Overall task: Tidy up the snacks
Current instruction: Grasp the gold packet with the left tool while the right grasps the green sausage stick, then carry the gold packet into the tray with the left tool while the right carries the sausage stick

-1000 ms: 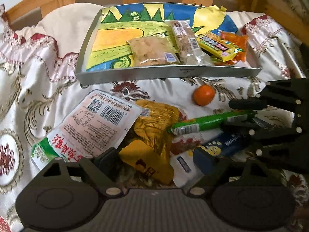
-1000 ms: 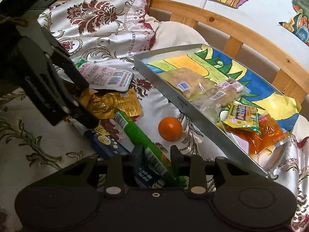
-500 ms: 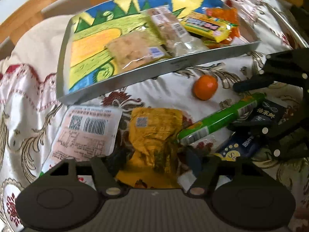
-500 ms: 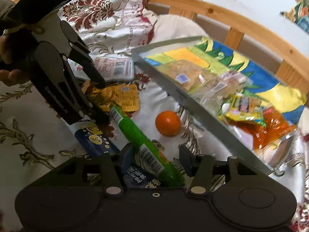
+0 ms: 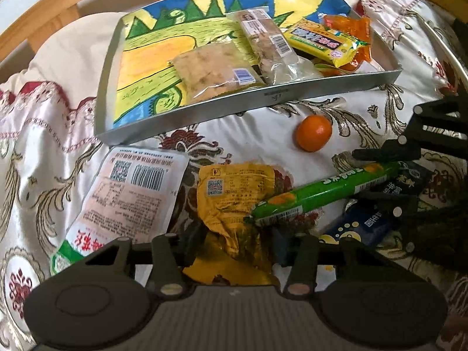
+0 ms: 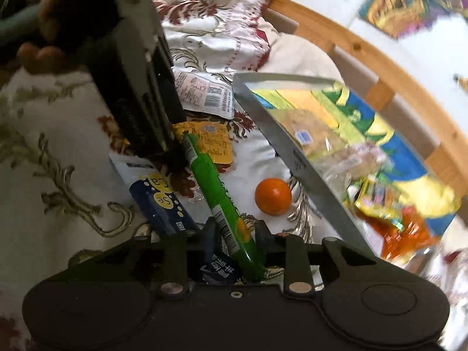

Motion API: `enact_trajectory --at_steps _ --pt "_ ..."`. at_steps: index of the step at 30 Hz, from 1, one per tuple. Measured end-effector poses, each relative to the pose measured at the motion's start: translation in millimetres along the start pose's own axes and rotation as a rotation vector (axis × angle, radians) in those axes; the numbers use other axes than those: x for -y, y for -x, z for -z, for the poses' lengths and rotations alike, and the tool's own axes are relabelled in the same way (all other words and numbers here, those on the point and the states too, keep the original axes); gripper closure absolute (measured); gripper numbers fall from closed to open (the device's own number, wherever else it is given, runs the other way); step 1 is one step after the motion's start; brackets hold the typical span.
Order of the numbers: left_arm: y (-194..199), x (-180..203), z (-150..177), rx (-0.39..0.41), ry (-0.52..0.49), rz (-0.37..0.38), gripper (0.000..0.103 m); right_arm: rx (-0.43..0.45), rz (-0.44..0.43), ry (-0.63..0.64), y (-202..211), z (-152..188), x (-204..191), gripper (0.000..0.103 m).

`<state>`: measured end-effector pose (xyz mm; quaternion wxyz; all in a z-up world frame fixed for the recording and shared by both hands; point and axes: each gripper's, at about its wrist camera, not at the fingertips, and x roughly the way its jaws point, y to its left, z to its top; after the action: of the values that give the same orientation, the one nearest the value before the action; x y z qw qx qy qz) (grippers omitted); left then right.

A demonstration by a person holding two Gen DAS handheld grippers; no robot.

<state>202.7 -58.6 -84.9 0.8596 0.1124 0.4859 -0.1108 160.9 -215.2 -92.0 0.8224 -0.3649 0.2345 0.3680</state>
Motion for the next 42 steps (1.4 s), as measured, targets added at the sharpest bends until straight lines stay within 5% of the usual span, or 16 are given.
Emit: enact_trajectory --at_steps 7,16,32,42 --pt "10 -8 4 -0.010 0.160 0.025 0.054 0.035 0.148 0.147 4 1 -19 0.077" --pt "20 -19 11 0.031 0.258 0.047 0.055 0.067 0.255 0.122 8 0 -10 0.083" --pt "30 -19 13 0.098 0.315 0.042 0.055 0.084 0.330 0.231 14 1 -21 0.085" --pt "41 -19 -20 0.181 0.364 0.037 0.055 0.154 0.429 0.145 36 -5 -6 0.085"
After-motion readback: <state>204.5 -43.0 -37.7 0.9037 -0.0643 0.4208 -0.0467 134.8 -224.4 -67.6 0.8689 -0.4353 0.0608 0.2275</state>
